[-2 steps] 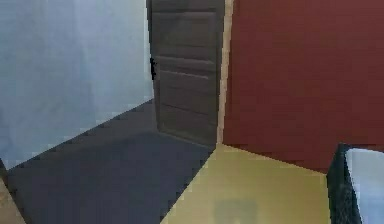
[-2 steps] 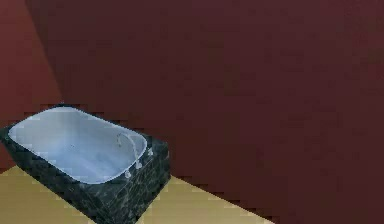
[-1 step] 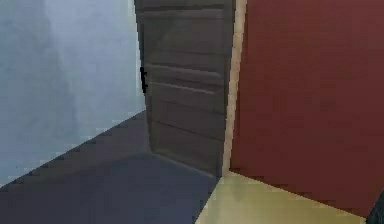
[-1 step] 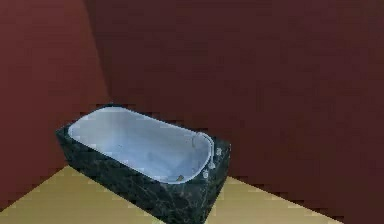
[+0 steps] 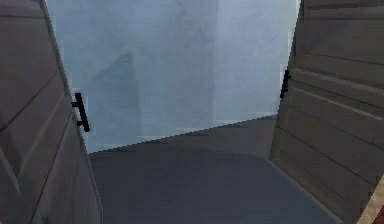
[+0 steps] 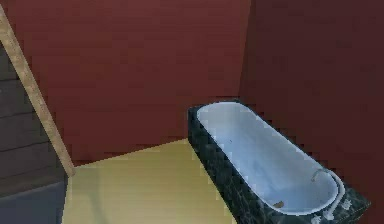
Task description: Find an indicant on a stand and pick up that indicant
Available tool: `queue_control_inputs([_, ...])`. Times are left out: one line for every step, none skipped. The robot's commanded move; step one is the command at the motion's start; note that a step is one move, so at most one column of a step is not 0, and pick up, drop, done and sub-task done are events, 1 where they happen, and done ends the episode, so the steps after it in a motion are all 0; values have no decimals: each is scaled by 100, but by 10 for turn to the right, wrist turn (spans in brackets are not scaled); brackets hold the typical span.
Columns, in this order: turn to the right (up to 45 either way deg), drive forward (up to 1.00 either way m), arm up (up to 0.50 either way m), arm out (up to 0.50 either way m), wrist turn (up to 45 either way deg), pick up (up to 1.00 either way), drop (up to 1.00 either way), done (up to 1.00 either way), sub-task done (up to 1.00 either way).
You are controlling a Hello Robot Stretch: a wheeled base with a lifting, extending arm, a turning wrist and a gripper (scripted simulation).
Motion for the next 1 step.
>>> queue_control_inputs([0, 35, 0, 0, 0, 0, 0, 0, 0])
